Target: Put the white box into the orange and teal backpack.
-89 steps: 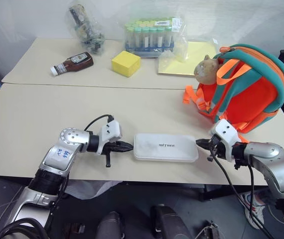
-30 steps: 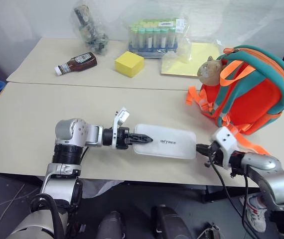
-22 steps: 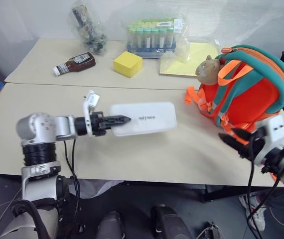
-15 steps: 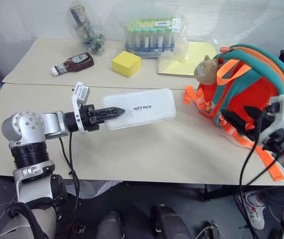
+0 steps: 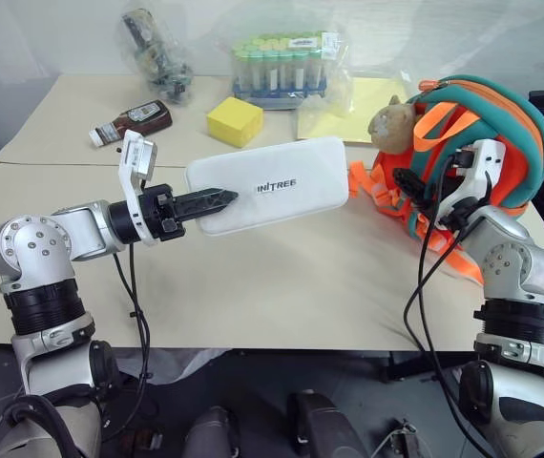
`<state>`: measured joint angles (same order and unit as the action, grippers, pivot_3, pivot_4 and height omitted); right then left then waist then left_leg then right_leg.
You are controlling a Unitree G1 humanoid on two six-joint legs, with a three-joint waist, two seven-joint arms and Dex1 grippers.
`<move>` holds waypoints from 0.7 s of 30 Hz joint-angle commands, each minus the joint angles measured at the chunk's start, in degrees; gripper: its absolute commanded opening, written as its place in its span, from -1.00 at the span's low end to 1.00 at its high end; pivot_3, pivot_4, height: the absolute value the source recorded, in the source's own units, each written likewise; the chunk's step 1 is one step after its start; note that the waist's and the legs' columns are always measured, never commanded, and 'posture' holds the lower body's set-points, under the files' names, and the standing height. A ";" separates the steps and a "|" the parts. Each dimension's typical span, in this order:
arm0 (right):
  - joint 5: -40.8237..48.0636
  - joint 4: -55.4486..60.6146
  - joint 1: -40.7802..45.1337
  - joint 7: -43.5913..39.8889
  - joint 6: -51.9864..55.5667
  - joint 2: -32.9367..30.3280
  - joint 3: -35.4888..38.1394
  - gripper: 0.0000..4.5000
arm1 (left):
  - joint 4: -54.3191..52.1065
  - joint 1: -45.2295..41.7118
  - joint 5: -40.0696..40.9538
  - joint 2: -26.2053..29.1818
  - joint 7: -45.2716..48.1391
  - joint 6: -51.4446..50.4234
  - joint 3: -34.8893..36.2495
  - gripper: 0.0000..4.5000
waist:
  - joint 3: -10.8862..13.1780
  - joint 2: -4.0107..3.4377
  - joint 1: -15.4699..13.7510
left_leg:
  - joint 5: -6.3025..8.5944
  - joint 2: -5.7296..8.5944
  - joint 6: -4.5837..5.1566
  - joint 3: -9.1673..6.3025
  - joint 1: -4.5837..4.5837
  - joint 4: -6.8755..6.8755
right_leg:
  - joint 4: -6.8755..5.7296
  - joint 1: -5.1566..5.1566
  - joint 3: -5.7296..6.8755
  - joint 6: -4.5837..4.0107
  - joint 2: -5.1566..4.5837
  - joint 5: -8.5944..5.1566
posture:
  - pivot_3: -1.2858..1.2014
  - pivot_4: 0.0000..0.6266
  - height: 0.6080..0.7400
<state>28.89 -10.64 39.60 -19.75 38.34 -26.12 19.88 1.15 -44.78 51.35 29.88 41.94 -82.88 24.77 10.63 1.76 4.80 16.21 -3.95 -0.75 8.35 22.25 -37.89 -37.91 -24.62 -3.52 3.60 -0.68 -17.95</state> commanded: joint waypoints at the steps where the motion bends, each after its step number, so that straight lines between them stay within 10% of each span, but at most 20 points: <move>1: 0.56 2.44 0.85 -1.63 -1.99 -0.25 -0.20 0.14 | -0.77 -0.38 1.03 1.41 -1.53 2.78 2.23 -0.45 | 0.01 -0.01 0.21 | 0.00 -0.01 -0.01 0.00 0.00 0.00 | -0.01 -0.01 0.00 0.00 0.01 0.00 | 0.03 -0.52 1.00; 8: 3.28 8.43 -1.20 -7.56 0.76 -2.33 -2.11 -0.96 | 1.00 -0.69 1.12 3.54 -1.91 6.43 2.29 -0.45 | 0.02 -0.03 0.28 | -0.05 -0.12 -0.12 0.03 -0.03 0.02 | -0.07 -0.05 0.00 0.00 0.12 0.00 | 0.03 -0.52 1.00; 21: 34.42 39.31 -15.69 -39.15 17.88 -25.22 0.18 -0.98 | 4.25 -6.15 -6.67 5.07 7.39 29.29 -7.84 -0.45 | 0.08 0.04 -0.64 | -0.02 -0.08 -0.09 0.02 0.07 0.31 | 0.32 -0.07 0.06 -0.01 0.09 -0.01 | 0.03 -0.52 1.00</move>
<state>55.87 25.49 23.94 -55.15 54.03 -48.94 15.64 9.20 -48.28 41.58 34.89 46.65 -55.66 16.25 10.71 1.81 4.17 16.19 -4.03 -0.82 8.37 22.31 -37.57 -37.57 -24.66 -3.46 3.59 -0.59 -17.96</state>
